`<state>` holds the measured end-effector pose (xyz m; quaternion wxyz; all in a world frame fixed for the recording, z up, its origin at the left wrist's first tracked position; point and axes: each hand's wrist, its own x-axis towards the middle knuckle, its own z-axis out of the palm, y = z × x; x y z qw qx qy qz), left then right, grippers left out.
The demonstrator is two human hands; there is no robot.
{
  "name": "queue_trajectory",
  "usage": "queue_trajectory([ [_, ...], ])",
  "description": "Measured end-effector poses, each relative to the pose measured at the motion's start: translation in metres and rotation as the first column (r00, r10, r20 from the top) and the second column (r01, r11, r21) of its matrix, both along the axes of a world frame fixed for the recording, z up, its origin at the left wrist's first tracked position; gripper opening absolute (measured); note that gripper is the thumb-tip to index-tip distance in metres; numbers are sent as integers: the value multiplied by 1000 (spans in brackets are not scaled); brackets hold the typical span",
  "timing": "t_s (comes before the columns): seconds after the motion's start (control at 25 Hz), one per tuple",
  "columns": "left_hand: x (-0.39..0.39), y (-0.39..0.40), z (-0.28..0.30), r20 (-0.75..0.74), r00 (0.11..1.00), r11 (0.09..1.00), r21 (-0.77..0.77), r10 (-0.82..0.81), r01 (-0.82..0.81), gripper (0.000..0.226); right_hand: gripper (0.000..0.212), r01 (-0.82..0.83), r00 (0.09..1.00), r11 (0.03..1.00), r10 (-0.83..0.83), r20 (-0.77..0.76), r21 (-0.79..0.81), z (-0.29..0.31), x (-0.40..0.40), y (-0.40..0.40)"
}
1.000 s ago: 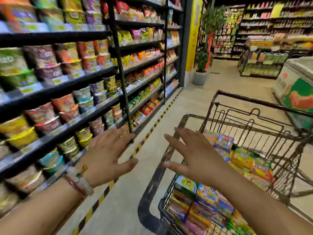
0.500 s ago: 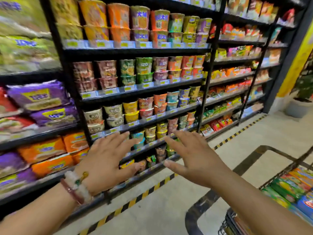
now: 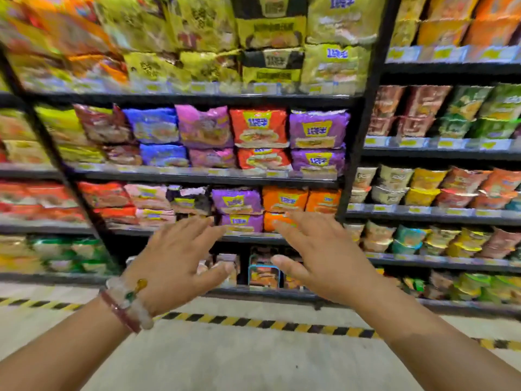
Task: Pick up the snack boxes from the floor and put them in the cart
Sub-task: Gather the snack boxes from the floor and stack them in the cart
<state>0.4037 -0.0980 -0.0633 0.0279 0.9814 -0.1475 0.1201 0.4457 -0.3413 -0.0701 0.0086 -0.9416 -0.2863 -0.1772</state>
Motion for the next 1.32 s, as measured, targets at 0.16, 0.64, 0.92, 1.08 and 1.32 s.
queue_trajectory([
  [0.16,-29,78,-8,-4,974,972,-54,227,-227,97,58,-240,970,971,240,-42,-3,-3,22,98],
  [0.64,-66,250,-17,14,675,675,-42,738,-737,90,94,-745,656,666,724,-212,-28,4,98,338],
  [0.92,-129,313,-39,-11,436,435,-42,900,-899,91,87,-891,454,437,856,-246,-123,-7,85,468],
  [1.08,-181,365,-51,-88,320,320,-8,943,-947,84,82,-945,321,293,913,-252,-143,-12,47,548],
  [1.32,-280,469,-50,-61,216,221,88,975,-971,81,91,-981,192,177,943,-271,-78,-23,-48,687],
])
